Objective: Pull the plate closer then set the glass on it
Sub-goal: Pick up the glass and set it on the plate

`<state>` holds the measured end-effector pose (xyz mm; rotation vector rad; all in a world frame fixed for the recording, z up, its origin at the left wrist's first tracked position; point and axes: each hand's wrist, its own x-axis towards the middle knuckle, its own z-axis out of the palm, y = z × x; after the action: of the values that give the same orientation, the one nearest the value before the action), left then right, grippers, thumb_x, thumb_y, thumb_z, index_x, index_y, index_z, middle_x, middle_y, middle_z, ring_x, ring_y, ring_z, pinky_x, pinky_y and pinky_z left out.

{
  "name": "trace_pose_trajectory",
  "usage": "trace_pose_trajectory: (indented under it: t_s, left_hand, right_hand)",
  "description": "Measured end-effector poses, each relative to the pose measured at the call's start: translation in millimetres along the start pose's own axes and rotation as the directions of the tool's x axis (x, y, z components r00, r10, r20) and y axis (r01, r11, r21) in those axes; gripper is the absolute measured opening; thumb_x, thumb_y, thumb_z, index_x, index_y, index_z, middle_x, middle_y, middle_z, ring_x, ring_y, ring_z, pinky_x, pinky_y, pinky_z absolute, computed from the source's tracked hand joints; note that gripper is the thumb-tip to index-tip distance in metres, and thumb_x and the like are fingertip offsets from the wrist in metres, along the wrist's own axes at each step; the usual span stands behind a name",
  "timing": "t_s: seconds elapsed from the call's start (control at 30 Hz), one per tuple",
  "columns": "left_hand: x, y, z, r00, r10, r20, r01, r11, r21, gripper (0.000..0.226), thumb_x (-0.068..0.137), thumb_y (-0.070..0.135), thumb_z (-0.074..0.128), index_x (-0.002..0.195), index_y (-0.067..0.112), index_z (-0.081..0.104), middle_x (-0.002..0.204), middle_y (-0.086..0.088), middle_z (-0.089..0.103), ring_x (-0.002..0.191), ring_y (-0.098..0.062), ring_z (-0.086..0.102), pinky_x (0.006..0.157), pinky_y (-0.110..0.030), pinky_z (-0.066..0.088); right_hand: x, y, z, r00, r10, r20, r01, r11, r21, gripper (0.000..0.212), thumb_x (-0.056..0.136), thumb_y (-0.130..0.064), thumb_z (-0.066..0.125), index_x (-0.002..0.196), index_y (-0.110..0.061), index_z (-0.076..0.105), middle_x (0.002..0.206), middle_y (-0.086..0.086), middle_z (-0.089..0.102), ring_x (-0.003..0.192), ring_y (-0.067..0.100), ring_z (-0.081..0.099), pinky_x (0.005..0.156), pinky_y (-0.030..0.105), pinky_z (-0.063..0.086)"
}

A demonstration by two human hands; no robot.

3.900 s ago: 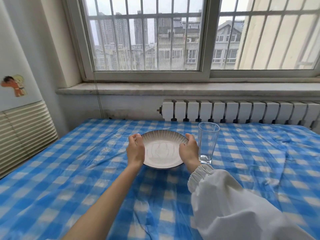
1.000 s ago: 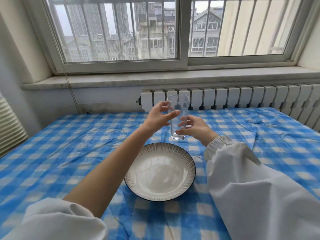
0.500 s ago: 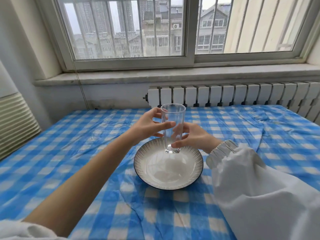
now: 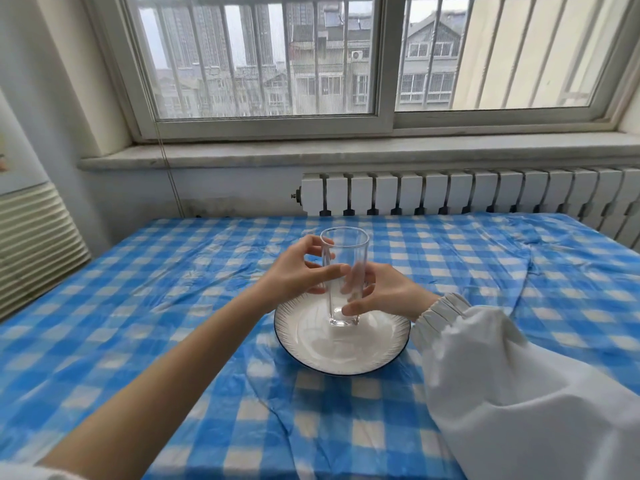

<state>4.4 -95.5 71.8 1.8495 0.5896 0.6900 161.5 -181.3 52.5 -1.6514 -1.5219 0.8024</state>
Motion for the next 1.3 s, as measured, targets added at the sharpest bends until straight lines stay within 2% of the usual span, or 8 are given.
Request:
trace_pose_trajectory:
  t_s: [0.2,0.33,0.53,0.7,0.9,1.17,1.3]
  left_hand:
    - [-1.6,-4.5,-0.2,1.000,-0.001,0.010,0.000,1.000,0.011,0.041,0.067,0.033,0.072,0.101,0.030,0.050,0.108,0.001,0.055,0.090,-0.014,0.061,0.056,-0.020,0.056]
    - [-2.7,-6.1,-0.3,1.000,-0.009,0.012,0.009,1.000,0.008,0.038,0.067,0.033,0.072,0.098,0.032,0.050,0.105,0.003,0.055,0.088,-0.013,0.062,0.057,-0.020,0.055]
    - [-3.7,-6.8,1.1,1.000,-0.021,0.008,0.021,1.000,0.019,0.046,0.069,0.031,0.071,0.108,0.024,0.049,0.106,0.003,0.055,0.088,-0.012,0.062,0.057,-0.020,0.056]
    - [-5.1,-5.5,1.9,1.000,-0.030,0.002,0.030,0.999,0.036,0.047,0.070,0.030,0.070,0.110,0.022,0.048,0.108,0.001,0.054,0.089,-0.013,0.061,0.060,-0.021,0.057]
    - [-7.2,-4.9,2.6,0.999,-0.034,-0.006,0.034,0.998,0.053,0.047,0.070,0.031,0.070,0.111,0.023,0.048,0.112,-0.002,0.054,0.090,-0.013,0.061,0.060,-0.021,0.057]
    - [-11.4,-5.9,4.6,1.000,-0.011,-0.024,0.013,0.996,0.093,0.047,0.069,0.032,0.071,0.108,0.025,0.047,0.110,0.001,0.054,0.088,-0.012,0.061,0.065,-0.025,0.058]
    - [-15.2,-7.0,5.2,1.000,0.021,-0.022,-0.018,0.994,0.106,0.048,0.068,0.033,0.071,0.108,0.026,0.047,0.102,0.011,0.052,0.086,-0.008,0.059,0.063,-0.023,0.059]
  right_hand:
    - [-1.3,0.5,2.4,1.000,-0.005,0.021,0.006,0.999,-0.034,0.042,0.063,-0.014,0.080,0.096,-0.017,0.055,0.096,0.002,0.065,0.085,0.011,0.061,0.071,0.015,0.049]
    - [-1.1,2.1,3.4,1.000,-0.004,0.020,0.005,0.999,-0.032,0.042,0.062,-0.014,0.081,0.095,-0.018,0.055,0.094,0.002,0.064,0.087,0.013,0.060,0.073,0.018,0.049]
    - [-0.9,4.1,4.8,1.000,0.000,0.024,0.001,0.999,-0.049,0.042,0.062,-0.015,0.081,0.094,-0.018,0.054,0.091,-0.001,0.063,0.090,0.016,0.060,0.082,0.028,0.049]
    - [-1.0,3.6,5.0,1.000,0.003,0.031,-0.001,0.998,-0.059,0.039,0.062,-0.017,0.081,0.088,-0.025,0.053,0.091,-0.002,0.063,0.087,0.012,0.060,0.075,0.019,0.049]
    - [-1.2,3.0,5.2,0.999,0.021,0.035,-0.018,0.997,-0.074,0.041,0.063,-0.019,0.080,0.094,-0.021,0.054,0.093,-0.002,0.064,0.085,0.009,0.059,0.071,0.016,0.047]
    - [-4.1,3.0,5.9,0.999,0.035,0.040,-0.032,0.995,-0.090,0.051,0.063,-0.018,0.080,0.107,-0.013,0.053,0.099,0.002,0.063,0.095,0.017,0.060,0.078,0.021,0.048]
    - [-6.3,2.6,7.8,0.999,0.037,0.038,-0.034,0.996,-0.087,0.052,0.064,-0.016,0.080,0.107,-0.010,0.052,0.100,0.004,0.062,0.098,0.021,0.060,0.083,0.026,0.050]
